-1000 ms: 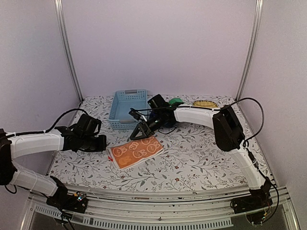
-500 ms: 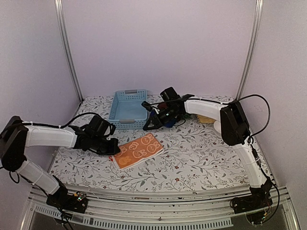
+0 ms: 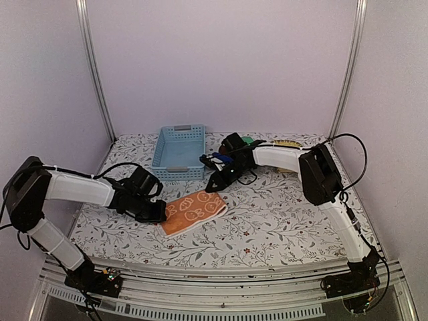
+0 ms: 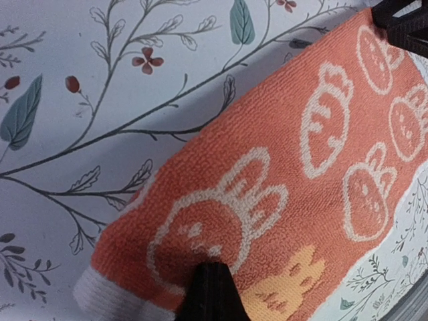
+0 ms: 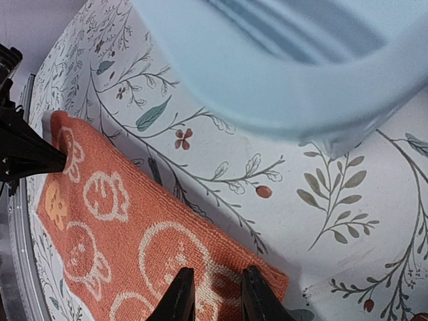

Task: Roll the towels
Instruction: Move the towel to the center of the board.

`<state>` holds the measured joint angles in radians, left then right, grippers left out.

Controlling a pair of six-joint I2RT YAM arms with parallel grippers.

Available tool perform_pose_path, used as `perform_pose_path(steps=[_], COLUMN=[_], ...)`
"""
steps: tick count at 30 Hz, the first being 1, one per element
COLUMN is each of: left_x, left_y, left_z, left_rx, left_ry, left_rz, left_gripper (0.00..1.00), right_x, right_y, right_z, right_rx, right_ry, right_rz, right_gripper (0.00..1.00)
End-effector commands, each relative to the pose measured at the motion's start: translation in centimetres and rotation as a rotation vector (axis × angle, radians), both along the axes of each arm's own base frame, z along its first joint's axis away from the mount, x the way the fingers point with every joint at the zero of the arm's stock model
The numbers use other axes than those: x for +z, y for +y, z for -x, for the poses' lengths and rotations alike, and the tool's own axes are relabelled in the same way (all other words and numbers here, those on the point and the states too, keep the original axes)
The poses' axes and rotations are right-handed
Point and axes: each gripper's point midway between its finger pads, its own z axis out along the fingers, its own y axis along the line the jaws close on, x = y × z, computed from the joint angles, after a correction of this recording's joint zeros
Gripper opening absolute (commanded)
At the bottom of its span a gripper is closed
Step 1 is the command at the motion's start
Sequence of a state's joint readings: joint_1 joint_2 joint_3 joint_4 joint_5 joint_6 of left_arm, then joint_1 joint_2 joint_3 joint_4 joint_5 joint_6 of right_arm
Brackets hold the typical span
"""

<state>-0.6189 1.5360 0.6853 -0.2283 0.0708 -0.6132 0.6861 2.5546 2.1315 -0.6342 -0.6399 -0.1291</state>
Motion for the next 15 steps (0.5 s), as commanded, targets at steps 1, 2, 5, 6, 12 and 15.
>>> perform_pose_path(steps=[1,2,5,6,12,15], left_x=[-1.4,-1.6,-0.8,-0.2,3.3,5.5], left_y=[0.8,1.0,1.4,1.3,0.7,-1.2], left_z=[0.7,0.6,-0.5,-1.1,-4.8,-6.3], left_rx=[-0.024,-0.03,-0.041,-0.046,-0.061,-0.096], left_ry=[0.057,0.058,0.03,0.011,-0.072,-0.139], left_rz=[-0.072,-0.085,-0.132,-0.138,-0.166,-0.138], left_gripper=[0.0,0.0,0.0,0.0,0.0,0.0], right_x=[-1.7,-2.0,-1.8,-1.9,0.4,4.0], right_y=[-1.9,-2.4,-3.8,-4.5,-8.3,-8.6], right_z=[-1.2,-0.9,1.3,2.4,9.2,12.5], right_rx=[-0.056,-0.056,-0.04,-0.032,0.033,0.119], right_ry=[-0.049,-0.041,0.017,0.038,0.124,0.167], right_rz=[0.122,0.147,0.175,0.186,0.185,0.08], right_gripper=[0.26,0.25,0.23,0.22,0.23,0.26])
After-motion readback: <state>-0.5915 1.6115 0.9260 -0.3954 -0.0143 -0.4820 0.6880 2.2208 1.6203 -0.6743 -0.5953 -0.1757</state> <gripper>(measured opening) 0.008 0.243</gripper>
